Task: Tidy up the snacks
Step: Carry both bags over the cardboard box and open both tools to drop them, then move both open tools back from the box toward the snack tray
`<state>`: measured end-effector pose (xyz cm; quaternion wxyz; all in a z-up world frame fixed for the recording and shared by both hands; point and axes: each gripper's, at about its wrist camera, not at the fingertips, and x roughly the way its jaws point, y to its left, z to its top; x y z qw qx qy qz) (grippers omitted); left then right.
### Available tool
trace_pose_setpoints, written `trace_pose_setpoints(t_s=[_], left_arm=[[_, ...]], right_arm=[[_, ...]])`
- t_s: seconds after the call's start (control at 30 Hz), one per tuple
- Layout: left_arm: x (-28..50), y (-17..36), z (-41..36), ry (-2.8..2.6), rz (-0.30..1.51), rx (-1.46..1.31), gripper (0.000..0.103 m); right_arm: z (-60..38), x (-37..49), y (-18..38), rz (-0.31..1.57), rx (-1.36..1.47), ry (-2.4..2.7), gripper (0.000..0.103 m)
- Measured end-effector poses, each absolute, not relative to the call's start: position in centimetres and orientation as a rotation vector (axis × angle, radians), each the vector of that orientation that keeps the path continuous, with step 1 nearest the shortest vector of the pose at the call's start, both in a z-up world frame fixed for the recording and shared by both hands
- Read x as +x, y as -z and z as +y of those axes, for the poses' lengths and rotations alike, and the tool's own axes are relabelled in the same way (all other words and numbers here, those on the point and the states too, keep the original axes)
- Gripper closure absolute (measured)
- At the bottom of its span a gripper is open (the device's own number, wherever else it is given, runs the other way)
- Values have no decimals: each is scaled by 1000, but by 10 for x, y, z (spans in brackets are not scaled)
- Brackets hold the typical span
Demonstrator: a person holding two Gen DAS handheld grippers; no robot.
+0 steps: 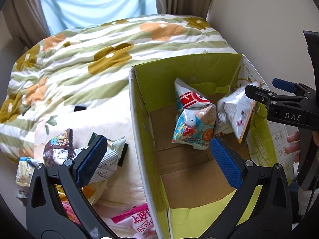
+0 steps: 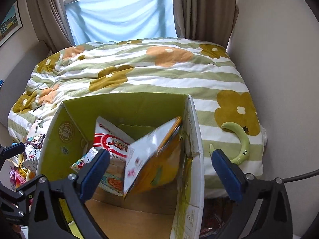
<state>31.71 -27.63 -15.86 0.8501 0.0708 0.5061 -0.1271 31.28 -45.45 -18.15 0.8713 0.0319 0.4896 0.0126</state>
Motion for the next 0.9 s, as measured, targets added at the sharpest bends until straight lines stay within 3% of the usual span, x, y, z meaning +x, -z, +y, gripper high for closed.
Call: trace_pose_setpoints(t_s=[0.5, 0.9], left_arm=[[285, 121, -274, 259, 993, 122, 1], [217, 65, -211, 199, 887, 70, 1]], right_arm=[[-456, 276, 144, 938, 89, -71, 2], [-428, 221, 87, 833, 61, -132, 2]])
